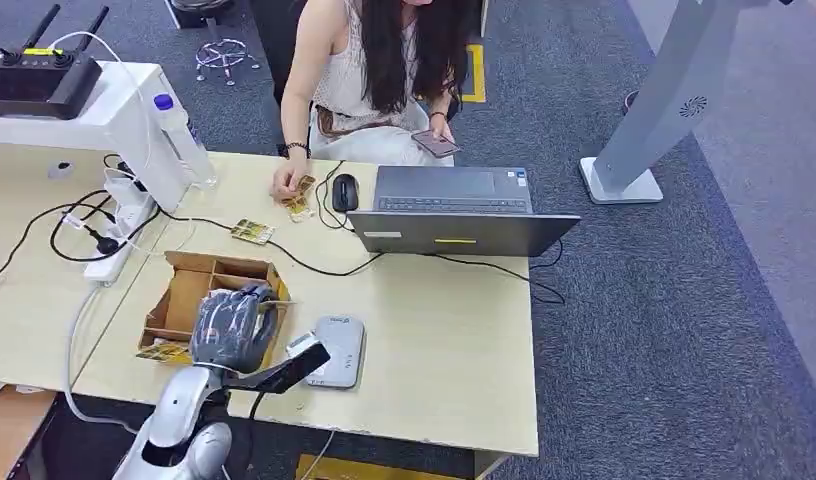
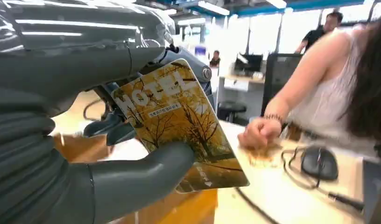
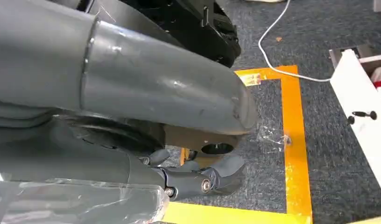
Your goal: Pass the card to the sensor for recognition and then transmit it.
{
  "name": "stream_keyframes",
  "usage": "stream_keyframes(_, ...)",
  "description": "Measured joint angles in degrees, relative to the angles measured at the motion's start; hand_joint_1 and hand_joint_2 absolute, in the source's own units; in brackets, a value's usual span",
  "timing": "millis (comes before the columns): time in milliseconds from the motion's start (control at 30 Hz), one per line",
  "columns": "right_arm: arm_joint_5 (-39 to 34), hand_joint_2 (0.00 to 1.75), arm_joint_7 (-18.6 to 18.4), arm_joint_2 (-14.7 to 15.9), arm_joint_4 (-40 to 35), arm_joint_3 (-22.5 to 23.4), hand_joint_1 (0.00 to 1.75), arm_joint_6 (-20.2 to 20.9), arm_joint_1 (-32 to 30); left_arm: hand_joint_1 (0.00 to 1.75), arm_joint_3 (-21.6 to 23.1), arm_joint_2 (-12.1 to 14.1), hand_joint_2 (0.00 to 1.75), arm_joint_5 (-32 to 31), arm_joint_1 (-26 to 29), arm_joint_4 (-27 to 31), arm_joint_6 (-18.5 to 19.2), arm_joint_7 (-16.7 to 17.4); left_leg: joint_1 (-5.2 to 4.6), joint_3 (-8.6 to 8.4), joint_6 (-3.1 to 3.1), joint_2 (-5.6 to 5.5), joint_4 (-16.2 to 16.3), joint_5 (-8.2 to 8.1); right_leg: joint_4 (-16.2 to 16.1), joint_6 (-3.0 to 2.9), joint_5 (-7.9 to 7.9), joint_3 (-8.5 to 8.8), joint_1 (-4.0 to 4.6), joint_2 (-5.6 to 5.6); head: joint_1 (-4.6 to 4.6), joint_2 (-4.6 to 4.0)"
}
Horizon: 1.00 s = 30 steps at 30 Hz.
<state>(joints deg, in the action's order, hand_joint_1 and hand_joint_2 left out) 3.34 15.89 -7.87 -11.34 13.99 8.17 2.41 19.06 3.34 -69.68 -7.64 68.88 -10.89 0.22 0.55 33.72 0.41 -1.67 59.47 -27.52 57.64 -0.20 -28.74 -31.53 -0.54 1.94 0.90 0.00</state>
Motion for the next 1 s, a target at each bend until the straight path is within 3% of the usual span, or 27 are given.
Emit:
stream_keyframes(200, 0.50, 0.00, -0.52, -0.39, 0.00, 0.00, 0.00, 0.22, 0.65, 1.75, 0.85, -3.36, 1.75, 0.00, -5.18, -9.82, -0.31, -0.72, 0.00, 0.03, 0.00, -0.01, 0.05, 0.00, 0.00, 0.01, 0.01, 0.00, 0.00, 0.01, 0.02, 0.00)
stream_keyframes(400, 0.76, 0.00, -0.68, -0.52, 0.00, 0.00, 0.00, 0.22, 0.81, 1.75, 1.68, -5.75, 1.75, 0.00, -7.95, -15.25, -0.33, -0.72, 0.00, 0.04, 0.00, 0.00, 0.06, -0.01, 0.00, 0.01, 0.01, -0.02, 0.00, 0.02, 0.02, 0.00)
stream_keyframes(800, 0.72, 0.00, -0.81, -0.55, 0.00, 0.00, 0.00, 0.13, 0.89, 1.75, 4.39, -7.65, 1.75, 0.31, -9.04, -19.05, -2.18, -3.34, 0.00, 0.05, 0.00, 0.00, 0.05, 0.00, 0.00, 0.01, 0.01, -0.03, 0.00, 0.01, 0.02, 0.00)
stream_keyframes(1000, 0.11, 0.00, -1.05, -0.55, 0.00, 0.26, 0.00, -0.02, 0.97, 1.75, 8.27, -8.96, 1.75, -1.09, -8.88, -19.11, 0.55, -4.70, -0.01, 0.07, 0.02, -0.02, 0.06, -0.02, 0.00, 0.01, 0.01, -0.03, 0.00, 0.00, 0.02, 0.00)
